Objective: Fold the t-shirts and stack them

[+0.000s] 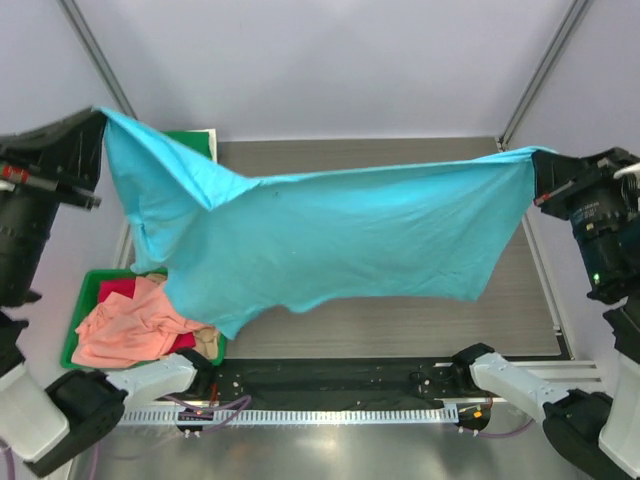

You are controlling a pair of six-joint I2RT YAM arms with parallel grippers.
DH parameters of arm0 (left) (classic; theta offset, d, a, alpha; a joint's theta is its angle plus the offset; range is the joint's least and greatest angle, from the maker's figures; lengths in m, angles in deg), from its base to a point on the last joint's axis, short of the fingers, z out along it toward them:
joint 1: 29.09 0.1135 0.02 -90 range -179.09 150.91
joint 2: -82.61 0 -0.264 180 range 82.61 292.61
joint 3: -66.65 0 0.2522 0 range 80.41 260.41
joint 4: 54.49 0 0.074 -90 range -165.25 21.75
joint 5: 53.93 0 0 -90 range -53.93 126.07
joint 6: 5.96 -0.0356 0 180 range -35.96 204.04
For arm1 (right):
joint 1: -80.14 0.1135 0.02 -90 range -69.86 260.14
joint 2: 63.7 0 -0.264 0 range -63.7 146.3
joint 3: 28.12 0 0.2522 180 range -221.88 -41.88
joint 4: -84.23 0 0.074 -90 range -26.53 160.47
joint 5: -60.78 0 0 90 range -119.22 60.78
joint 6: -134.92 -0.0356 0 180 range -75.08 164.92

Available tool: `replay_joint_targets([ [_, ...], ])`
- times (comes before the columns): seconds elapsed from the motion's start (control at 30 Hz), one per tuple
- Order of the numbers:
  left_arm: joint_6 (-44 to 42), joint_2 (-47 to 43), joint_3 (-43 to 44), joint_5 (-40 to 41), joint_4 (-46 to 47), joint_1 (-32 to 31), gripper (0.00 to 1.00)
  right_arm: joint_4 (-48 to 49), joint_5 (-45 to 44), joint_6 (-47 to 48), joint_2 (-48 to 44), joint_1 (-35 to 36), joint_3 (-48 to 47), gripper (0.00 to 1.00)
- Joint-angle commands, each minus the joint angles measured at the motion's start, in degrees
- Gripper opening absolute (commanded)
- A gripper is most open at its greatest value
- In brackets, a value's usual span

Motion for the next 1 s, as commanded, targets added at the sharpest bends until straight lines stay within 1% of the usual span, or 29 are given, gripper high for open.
replay_joint_targets([
  [0.0, -5.4, 11.8, 6.0, 3.5, -0.7, 0.2, 0.00, -4.1, -9.0, 2.7, 9.4, 0.1, -4.5, 0.01],
  [0.03, -5.6, 16.4, 8.4, 4.8, -0.1, 0.2, 0.00, -4.4, -10.9, 2.5, 12.1, 0.1, -5.7, 0.01],
  [0.07, -6.3, 19.1, 10.3, 6.3, -0.1, 0.3, 0.00, -4.8, -11.8, 2.8, 14.6, 0.1, -6.9, 0.01],
  [0.1, -6.3, 21.9, 12.4, 7.3, -1.4, 1.4, 0.00, -5.9, -13.0, 3.0, 20.9, -0.1, -8.7, 0.01],
  [0.13, -5.6, 28.1, 16.3, 5.9, -2.1, 3.3, 0.00, -6.7, -13.4, 3.2, 24.1, -3.2, -9.7, 0.01],
  [0.17, -2.4, 30.9, 17.8, 3.8, -3.0, 5.7, 0.00, -7.6, -9.3, 2.5, 27.1, -6.0, -10.4, 0.01],
  [0.2, 1.0, 33.9, 18.6, -0.4, -4.3, 12.0, 0.00, -7.6, -6.2, 1.9, 32.8, -9.1, -9.4, 0.01],
  [0.23, 4.4, 36.4, 17.5, -8.6, -4.0, 15.4, 0.00, -7.0, -4.0, 1.4, 35.4, -12.5, -8.2, 0.01],
  [0.27, 8.7, 42.3, 16.6, -11.9, -3.0, 18.2, 0.00, -6.4, -1.3, 0.6, 38.8, -16.3, -6.7, 0.01],
  [0.3, 9.6, 45.5, 15.9, -13.0, -2.8, 21.5, 0.00, -5.3, -1.0, 0.2, 44.0, -17.8, -5.8, 0.01],
  [0.33, 9.9, 48.9, 16.3, -13.5, -2.6, 22.5, 0.00, -4.2, -0.5, 0.2, 47.4, -18.9, -5.2, 0.01],
  [0.37, 10.2, 57.8, 17.8, -14.2, -3.6, 23.1, 0.00, -3.6, 0.5, 0.0, 50.5, -20.7, -6.5, 0.01],
  [0.4, 9.1, 62.1, 23.4, -15.1, -5.0, 23.2, 0.00, -3.4, 1.6, -0.5, 57.0, -21.4, -7.6, 0.09],
  [0.43, 8.5, 66.1, 23.3, -15.8, -5.5, 23.1, 0.00, -3.8, 2.3, -0.6, 60.0, -21.6, -9.4, 0.33],
  [0.47, 8.4, 69.2, 21.2, -14.9, -2.7, 22.9, 0.07, -6.5, 2.7, -0.7, 62.6, -22.2, -14.1, 0.57],
  [0.5, 8.1, 71.3, 20.8, -13.7, -2.9, 22.4, 0.27, -7.7, 2.0, -1.6, 64.9, -22.0, -15.8, 0.82],
  [0.53, 8.8, 73.0, 21.6, -12.5, -4.1, 22.2, 0.55, -8.4, 2.2, -1.9, 66.2, -22.0, -16.7, 0.90],
  [0.57, 10.2, 74.9, 21.9, -11.2, -5.7, 22.2, 0.93, -7.6, 2.8, -2.0, 65.9, -21.9, -16.0, 0.94],
  [0.6, 12.2, 75.1, 20.3, -11.2, -6.0, 22.3, 1.00, -6.3, 3.3, -1.2, 64.9, -21.6, -14.6, 0.99],
  [0.67, 13.7, 73.7, 16.0, -12.0, -3.4, 22.1, 1.00, -3.0, 3.2, -0.3, 61.3, -21.5, -9.6, 1.00],
  [0.7, 14.2, 71.3, 11.3, -12.4, -2.4, 21.8, 1.00, -2.4, 3.3, -0.2, 60.2, -21.5, -8.1, 1.00],
  [0.73, 14.9, 69.8, 9.2, -12.4, -1.5, 21.6, 1.00, -1.7, 3.4, -0.2, 57.7, -21.5, -6.4, 1.00],
  [0.77, 15.0, 68.5, 7.3, -12.2, -0.7, 21.0, 1.00, 0.1, 3.8, -0.5, 56.6, -21.4, -2.4, 1.00],
  [0.83, 16.2, 64.4, 1.6, -9.7, -0.7, 20.2, 1.00, 2.9, 6.5, -1.3, 54.1, -21.4, 1.8, 1.00],
  [0.87, 16.4, 63.1, -0.5, -9.8, -0.6, 19.3, 1.00, 5.7, 7.5, -1.6, 52.2, -21.3, 6.0, 1.00],
  [0.9, 16.8, 61.6, -4.9, -7.9, -0.6, 18.8, 1.00, 7.0, 8.4, -1.7, 51.5, -21.2, 7.9, 1.00],
  [0.97, 18.3, 57.4, -9.9, -7.5, 0.1, 17.7, 1.00, 9.9, 11.1, -2.3, 51.3, -21.2, 12.2, 1.00],
])
